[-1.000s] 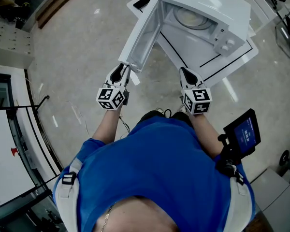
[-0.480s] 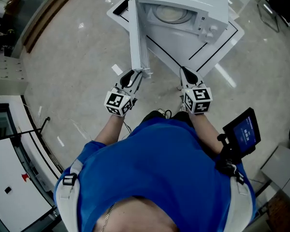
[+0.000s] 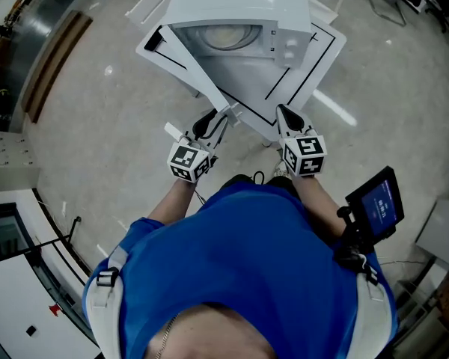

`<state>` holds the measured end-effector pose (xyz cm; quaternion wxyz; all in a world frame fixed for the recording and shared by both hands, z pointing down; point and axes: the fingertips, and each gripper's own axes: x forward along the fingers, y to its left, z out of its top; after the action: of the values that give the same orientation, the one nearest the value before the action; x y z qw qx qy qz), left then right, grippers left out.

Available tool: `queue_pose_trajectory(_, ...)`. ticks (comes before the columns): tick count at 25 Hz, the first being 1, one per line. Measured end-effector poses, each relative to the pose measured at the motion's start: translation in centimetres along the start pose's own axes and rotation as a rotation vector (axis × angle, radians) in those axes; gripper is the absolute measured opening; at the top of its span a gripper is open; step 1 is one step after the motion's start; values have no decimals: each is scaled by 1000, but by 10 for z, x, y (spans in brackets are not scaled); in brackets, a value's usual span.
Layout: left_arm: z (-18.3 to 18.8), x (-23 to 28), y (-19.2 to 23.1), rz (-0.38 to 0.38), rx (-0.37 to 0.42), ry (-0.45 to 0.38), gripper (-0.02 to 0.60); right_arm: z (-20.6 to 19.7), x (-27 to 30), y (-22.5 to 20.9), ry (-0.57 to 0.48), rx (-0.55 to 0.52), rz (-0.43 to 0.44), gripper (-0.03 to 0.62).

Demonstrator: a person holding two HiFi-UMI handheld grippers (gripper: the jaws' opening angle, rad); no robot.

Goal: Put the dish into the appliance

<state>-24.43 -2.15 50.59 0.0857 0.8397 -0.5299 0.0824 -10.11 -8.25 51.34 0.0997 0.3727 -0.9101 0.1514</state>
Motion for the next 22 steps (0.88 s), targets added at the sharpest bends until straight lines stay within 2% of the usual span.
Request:
queue_pose_trajectory(9, 3, 52, -18, -71, 18, 8, 126, 3, -5, -37, -26, 22, -39, 3)
queue_pose_trajectory(16, 21, 119, -20, -63, 12, -5, 126, 18, 7, -96, -27, 24, -45, 3)
queue_pose_trajectory(22, 27, 130, -8, -61, 13, -12, 126, 22, 9, -98, -35, 21, -57, 3)
